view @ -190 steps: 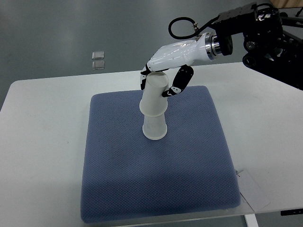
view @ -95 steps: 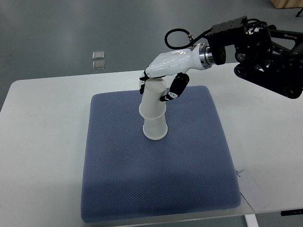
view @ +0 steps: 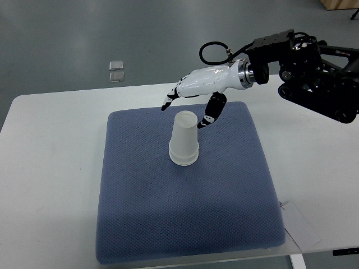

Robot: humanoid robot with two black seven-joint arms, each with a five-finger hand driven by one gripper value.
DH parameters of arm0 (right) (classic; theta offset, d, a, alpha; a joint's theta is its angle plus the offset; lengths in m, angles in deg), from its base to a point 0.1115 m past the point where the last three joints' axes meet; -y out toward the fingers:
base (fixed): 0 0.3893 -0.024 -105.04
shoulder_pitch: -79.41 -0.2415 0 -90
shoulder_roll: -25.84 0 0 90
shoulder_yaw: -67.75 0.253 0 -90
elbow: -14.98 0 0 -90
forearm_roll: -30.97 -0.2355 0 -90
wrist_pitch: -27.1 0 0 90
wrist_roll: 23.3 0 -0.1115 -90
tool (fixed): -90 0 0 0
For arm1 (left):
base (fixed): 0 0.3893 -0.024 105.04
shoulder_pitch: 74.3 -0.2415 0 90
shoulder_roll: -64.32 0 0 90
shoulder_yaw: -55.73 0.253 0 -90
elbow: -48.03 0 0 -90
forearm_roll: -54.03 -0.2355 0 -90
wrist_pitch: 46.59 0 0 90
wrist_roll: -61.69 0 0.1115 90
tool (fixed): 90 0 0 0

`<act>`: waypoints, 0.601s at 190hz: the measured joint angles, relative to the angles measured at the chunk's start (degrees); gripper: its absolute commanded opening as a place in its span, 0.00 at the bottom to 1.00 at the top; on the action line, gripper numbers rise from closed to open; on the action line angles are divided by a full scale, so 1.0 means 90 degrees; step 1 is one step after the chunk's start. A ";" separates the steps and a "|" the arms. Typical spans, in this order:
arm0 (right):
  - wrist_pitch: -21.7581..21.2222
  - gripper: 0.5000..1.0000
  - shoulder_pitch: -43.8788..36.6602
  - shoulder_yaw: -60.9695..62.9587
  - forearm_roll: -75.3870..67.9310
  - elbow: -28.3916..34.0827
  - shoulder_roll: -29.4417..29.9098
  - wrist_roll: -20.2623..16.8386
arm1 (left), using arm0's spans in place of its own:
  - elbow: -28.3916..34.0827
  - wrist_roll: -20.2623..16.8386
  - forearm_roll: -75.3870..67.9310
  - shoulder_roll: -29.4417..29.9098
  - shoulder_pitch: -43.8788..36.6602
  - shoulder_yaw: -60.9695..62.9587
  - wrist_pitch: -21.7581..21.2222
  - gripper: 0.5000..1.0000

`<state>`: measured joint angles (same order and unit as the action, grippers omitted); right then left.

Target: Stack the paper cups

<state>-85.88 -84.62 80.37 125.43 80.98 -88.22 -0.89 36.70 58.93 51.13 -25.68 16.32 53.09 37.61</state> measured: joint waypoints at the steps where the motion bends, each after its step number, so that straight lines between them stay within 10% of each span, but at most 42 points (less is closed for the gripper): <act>1: 0.0000 0.72 0.0000 0.0000 -0.0001 0.0000 -0.0003 0.0000 | 0.0000 0.0000 0.0000 0.0000 0.0000 0.0000 0.0000 1.00; 62: 0.0051 0.72 0.0015 0.0340 -0.0519 -0.0162 -0.0468 0.0008 | 0.0000 -0.0002 0.0000 0.0000 0.0000 0.0000 0.0000 1.00; 114: -0.0024 0.72 0.1083 0.2080 -0.2558 -0.1896 -0.0560 -0.0381 | 0.0000 -0.0004 0.0000 0.0000 0.0000 0.0000 0.0000 1.00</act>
<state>-86.10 -74.87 99.09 102.40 63.91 -93.26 -4.31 36.70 58.90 51.13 -25.68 16.32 53.09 37.61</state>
